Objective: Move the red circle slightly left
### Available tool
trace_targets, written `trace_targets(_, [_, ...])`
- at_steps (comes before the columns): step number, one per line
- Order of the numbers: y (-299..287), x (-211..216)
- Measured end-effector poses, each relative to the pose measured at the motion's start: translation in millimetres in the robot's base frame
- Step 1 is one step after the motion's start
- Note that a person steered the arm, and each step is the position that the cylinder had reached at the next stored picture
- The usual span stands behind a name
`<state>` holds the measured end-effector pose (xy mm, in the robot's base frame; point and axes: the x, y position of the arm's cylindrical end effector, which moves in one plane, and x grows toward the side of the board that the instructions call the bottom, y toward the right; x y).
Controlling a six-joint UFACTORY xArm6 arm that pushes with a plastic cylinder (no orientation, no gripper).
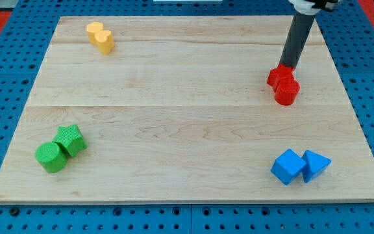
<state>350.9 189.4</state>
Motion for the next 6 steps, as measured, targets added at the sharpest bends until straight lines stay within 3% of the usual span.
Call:
trace_targets(5, [36.6,4.6])
trace_targets(6, [63.1,33.1])
